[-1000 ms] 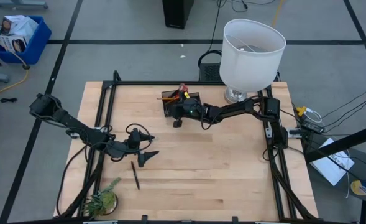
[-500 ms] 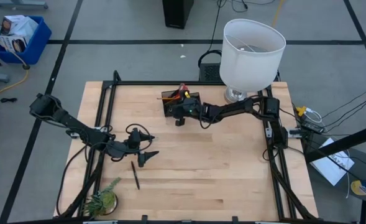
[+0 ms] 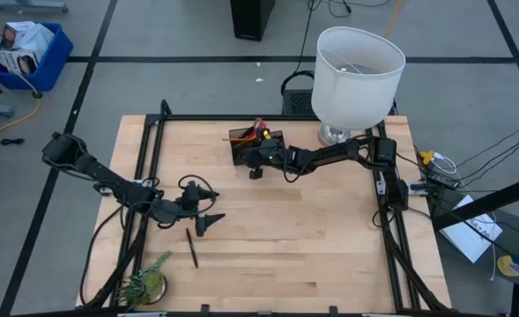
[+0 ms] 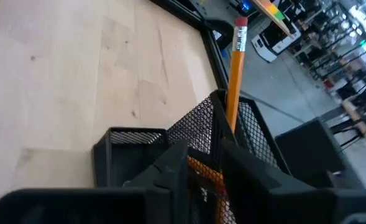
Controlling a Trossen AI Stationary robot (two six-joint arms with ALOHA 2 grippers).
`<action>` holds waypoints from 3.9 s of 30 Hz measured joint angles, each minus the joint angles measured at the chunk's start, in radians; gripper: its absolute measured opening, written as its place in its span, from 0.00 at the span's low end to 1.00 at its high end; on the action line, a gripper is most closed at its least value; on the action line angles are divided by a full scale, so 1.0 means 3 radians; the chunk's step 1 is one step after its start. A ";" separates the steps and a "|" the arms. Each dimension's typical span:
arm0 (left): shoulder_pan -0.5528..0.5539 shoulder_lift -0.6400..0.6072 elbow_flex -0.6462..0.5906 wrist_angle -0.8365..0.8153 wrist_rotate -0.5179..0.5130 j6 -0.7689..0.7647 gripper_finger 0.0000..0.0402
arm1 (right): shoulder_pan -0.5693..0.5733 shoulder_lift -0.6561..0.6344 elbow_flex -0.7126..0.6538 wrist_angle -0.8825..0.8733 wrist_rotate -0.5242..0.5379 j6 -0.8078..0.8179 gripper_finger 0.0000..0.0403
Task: Pick and place office supplies into organizer
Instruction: Put the black pen into the black desk organizer
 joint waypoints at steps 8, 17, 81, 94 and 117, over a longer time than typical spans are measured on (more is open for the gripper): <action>0.0000 -0.0001 0.0000 -0.0019 0.0001 0.0000 0.98 | 0.0124 0.0000 -0.0001 0.0009 -0.0278 0.0464 0.31; 0.0000 -0.0001 0.0000 -0.0055 0.0400 -0.0005 0.98 | 0.0476 -0.0010 -0.0003 -0.0046 -0.0268 0.0637 0.31; -0.0999 0.0003 -0.0249 -0.1191 0.1240 0.1293 0.58 | 0.1847 -0.0324 -0.0005 0.0097 -0.0248 0.2620 0.27; -0.0982 0.0097 -0.0300 -0.1103 0.1018 0.1096 0.48 | 0.1847 -0.0324 -0.0072 0.0131 -0.0248 0.2620 0.26; -0.0697 0.1232 -0.0294 0.0142 0.0785 -0.0015 0.17 | 0.1852 -0.0320 -0.0582 0.1019 -0.0249 0.2722 0.25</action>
